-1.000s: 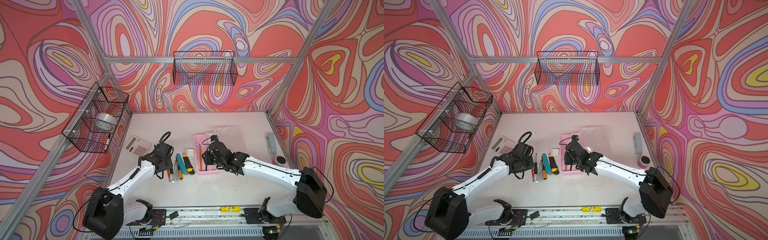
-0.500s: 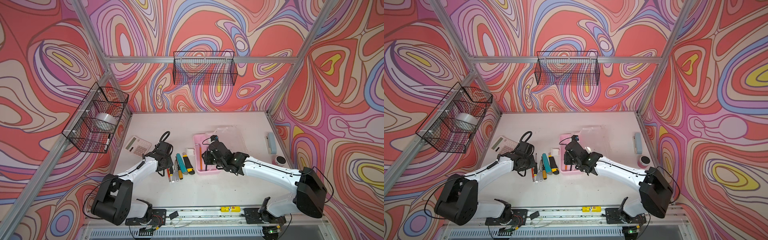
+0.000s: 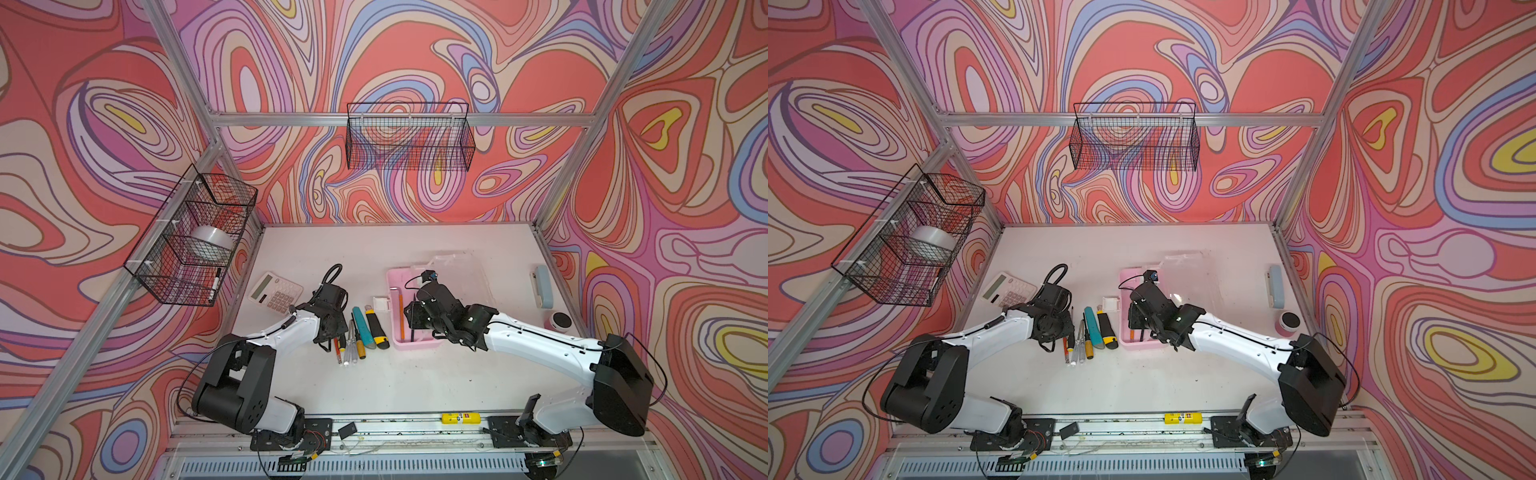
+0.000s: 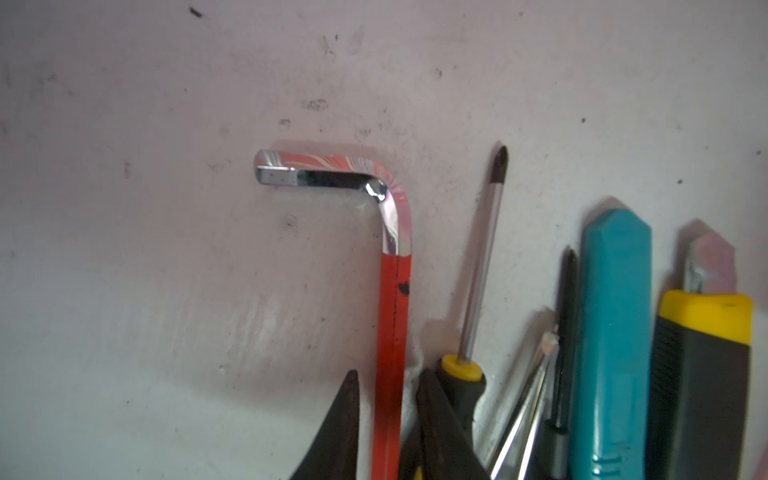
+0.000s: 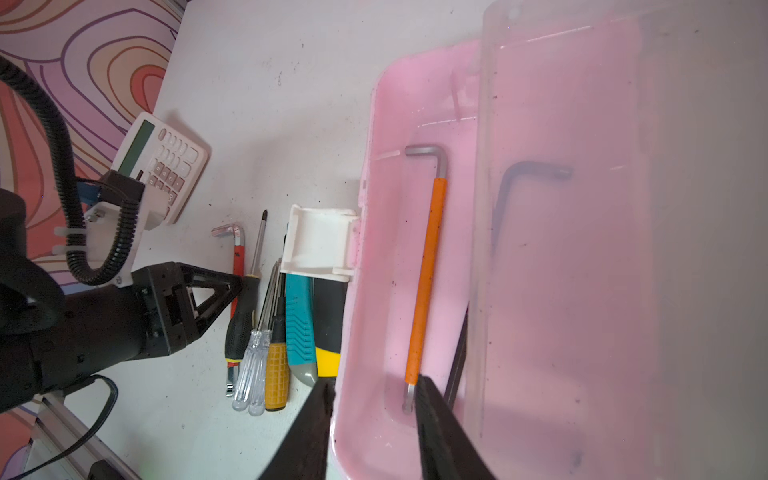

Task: Pack the tool kit
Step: 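Lower the left gripper onto the red-handled hex key and close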

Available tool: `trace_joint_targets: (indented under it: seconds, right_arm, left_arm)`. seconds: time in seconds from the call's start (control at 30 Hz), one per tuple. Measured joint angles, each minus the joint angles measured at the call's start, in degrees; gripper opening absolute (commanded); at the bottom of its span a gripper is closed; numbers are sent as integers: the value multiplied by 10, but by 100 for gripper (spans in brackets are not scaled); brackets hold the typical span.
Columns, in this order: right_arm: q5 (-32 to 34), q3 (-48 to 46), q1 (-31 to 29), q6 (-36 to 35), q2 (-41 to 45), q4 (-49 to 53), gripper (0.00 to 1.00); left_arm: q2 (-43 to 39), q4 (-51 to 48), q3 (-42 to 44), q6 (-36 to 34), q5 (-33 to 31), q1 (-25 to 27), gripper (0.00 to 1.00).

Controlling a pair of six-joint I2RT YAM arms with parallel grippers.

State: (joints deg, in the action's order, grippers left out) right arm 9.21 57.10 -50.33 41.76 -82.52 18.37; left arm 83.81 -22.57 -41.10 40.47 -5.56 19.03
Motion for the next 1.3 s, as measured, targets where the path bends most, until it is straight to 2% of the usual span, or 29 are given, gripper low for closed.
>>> trace_joint_targets:
  seconds: [0.8, 1.3]
  right_arm:
    - [13, -2, 0, 3, 0, 0, 36]
    - [15, -7, 0, 3, 0, 0, 36]
  left_arm:
    - [6, 1, 0, -15, -4, -3, 19]
    - [14, 11, 0, -17, 1, -4, 5]
